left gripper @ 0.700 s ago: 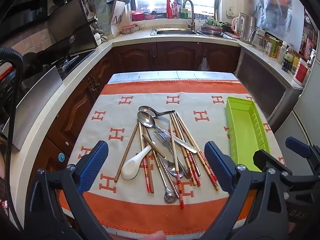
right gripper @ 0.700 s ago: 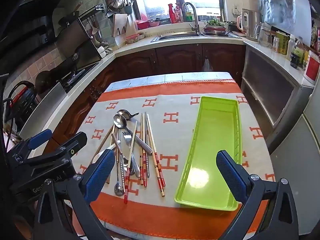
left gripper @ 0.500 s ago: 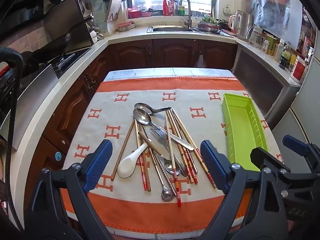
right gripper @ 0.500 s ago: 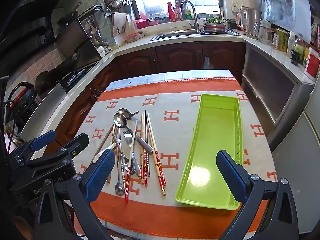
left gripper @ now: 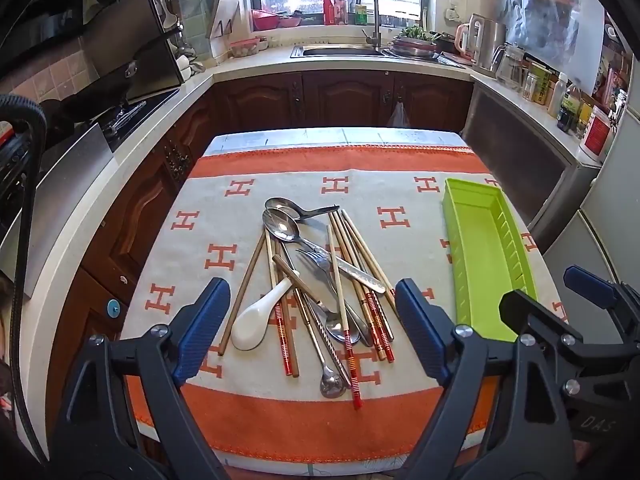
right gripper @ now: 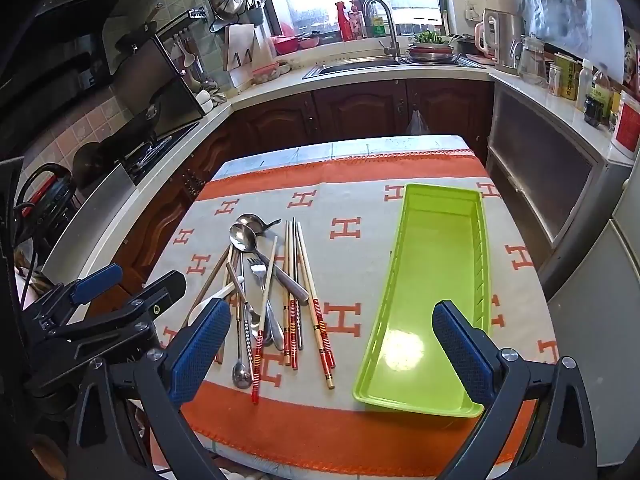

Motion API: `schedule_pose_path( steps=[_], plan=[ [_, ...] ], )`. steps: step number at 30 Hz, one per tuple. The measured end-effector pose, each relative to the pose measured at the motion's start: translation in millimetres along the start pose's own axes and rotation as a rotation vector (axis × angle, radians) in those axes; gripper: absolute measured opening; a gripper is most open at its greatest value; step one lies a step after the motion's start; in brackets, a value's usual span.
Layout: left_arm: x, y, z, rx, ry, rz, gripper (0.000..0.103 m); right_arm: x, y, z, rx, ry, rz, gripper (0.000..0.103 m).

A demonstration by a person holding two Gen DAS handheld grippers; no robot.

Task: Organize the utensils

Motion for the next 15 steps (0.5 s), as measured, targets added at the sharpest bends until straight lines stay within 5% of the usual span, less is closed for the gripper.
schedule_pose_path(
  steps=[15],
  plan=[
    [3.1, -2.7, 1.4, 0.009, 0.01, 0.022, 0.082, 6.3, -2.0, 2.9, -0.009, -0.006, 0.01, 0.102]
  ],
)
Point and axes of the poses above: each gripper's, at about its wrist camera, not at the fingertips, and y roughly against the way its jaws point, z to its left, x to its underside, the point moved 4 cm from there along -y, roughly the way its jaws point, and after that the axes turned 15 degrees about -z, right-handed, at the moved point
